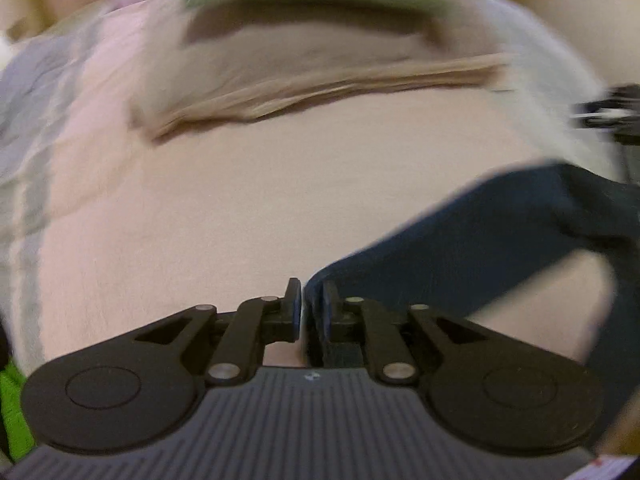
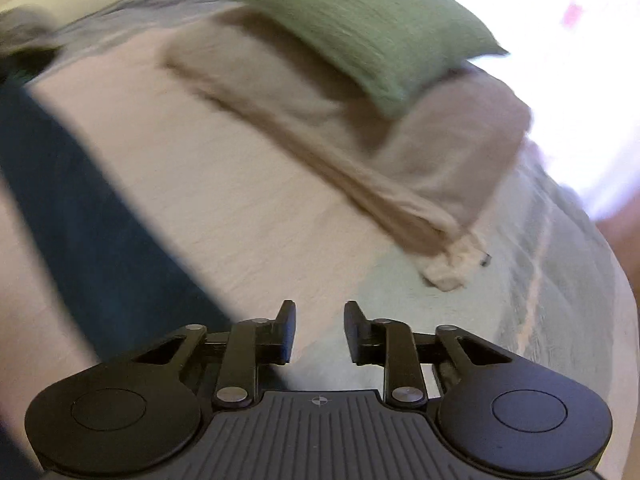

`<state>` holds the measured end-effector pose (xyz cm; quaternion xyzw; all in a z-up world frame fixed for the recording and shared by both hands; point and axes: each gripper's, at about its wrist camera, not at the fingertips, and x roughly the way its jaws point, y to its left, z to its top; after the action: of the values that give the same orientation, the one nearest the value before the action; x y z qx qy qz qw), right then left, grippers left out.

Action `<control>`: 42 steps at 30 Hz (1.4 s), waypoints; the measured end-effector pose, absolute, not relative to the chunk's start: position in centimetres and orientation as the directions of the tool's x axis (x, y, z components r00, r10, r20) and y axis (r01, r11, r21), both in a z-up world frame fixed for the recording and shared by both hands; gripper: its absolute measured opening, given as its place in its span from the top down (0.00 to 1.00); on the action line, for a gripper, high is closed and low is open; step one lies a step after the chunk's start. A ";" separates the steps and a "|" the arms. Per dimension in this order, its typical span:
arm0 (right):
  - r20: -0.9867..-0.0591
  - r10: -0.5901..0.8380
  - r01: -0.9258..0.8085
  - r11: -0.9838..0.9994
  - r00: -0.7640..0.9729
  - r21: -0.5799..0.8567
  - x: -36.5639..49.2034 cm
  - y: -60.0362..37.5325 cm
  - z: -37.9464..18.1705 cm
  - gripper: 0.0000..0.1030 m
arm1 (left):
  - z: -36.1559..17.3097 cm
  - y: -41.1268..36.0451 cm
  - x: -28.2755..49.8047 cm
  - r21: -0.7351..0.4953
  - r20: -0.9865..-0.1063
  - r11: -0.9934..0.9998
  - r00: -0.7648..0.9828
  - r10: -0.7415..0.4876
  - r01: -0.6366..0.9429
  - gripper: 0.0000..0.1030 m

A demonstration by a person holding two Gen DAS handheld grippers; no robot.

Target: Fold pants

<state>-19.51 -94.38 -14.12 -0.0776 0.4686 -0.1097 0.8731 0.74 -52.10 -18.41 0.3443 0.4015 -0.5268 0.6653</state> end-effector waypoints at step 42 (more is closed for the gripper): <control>-0.896 -0.335 0.756 0.654 0.291 0.001 -36.9 -79.2 -20.1 0.43 | -33.9 -40.7 -4.5 0.537 -0.824 -0.491 0.300 -0.481 0.686 0.90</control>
<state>-36.89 -79.16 -20.15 0.2197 0.4792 -0.3531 0.7729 -4.54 -40.66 -33.87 0.6341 0.0810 -0.5860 0.4979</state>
